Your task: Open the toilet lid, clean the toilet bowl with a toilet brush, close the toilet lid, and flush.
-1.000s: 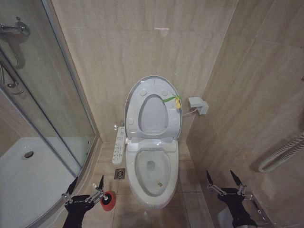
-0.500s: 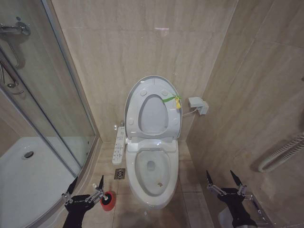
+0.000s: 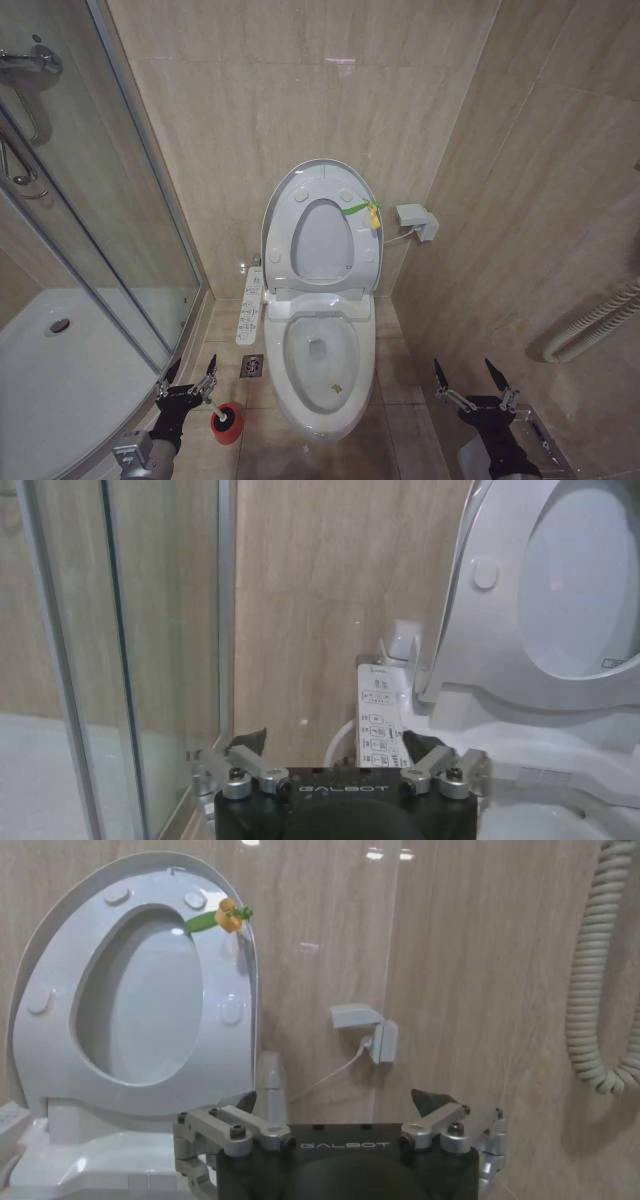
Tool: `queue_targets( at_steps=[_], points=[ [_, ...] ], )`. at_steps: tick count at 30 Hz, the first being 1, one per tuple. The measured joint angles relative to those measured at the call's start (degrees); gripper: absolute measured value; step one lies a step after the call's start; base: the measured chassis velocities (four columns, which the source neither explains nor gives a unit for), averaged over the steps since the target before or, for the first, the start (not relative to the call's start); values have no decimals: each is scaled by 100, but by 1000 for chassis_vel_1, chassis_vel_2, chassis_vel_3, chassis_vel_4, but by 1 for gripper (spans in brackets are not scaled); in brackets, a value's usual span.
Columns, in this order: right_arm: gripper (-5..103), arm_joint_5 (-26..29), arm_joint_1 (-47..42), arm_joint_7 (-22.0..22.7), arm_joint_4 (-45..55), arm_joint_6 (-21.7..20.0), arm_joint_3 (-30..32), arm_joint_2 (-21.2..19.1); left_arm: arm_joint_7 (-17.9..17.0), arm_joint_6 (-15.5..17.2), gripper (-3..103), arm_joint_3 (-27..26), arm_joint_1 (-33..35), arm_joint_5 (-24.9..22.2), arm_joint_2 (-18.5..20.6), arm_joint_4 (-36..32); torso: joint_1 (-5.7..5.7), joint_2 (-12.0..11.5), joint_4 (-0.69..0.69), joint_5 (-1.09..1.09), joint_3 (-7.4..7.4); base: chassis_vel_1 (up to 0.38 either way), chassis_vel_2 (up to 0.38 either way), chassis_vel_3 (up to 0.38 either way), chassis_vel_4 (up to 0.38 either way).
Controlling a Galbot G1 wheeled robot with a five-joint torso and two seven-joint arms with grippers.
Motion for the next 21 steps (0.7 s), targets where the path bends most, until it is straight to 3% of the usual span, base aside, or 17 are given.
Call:
queue_targets(
  at_steps=[3, 4, 5, 8, 17, 19, 20, 21],
  points=[
    [100, 0, 0, 0, 0, 0, 0, 0, 12, -66, 84, 55, 25, 36, -9, 0, 0, 0, 0, 3, -1, 0, 0, 0, 0],
    [100, 0, 0, 0, 0, 0, 0, 0, 32, -228, 84, 228, 111, 129, -27, -33, 0, 0, -1, 4, -1, 0, 0, 0, 0],
    [100, 0, 0, 0, 0, 0, -1, 1, 94, -512, 100, 595, 303, 293, -79, -109, 0, 0, 0, -6, -1, 0, 0, 0, 0],
    [100, 0, 0, 0, 0, -1, -3, 1, 102, -681, 100, 732, 386, 391, -86, -164, 0, 0, -2, 5, -1, 0, 0, 0, 0],
    [100, 0, 0, 0, 0, 1, -1, 0, 98, -756, 100, 787, 426, 438, -93, -173, 0, 0, 0, 2, -1, 0, 0, 0, 0],
    [100, 0, 0, 0, 0, 0, -1, 0, -52, -1057, 100, 818, 460, 648, -107, 63, -1, 0, -1, 2, -1, 0, 0, 0, 0],
    [100, 0, 0, 0, 0, 0, -1, 0, -52, -1057, 100, 818, 460, 648, -107, 63, -1, 0, -1, 2, -1, 0, 0, 0, 0],
    [100, 0, 0, 0, 0, 0, -1, 0, -203, -1332, 100, 837, 503, 844, -119, 283, 0, 0, 0, 1, -1, 0, 0, 0, 0]
  ],
)
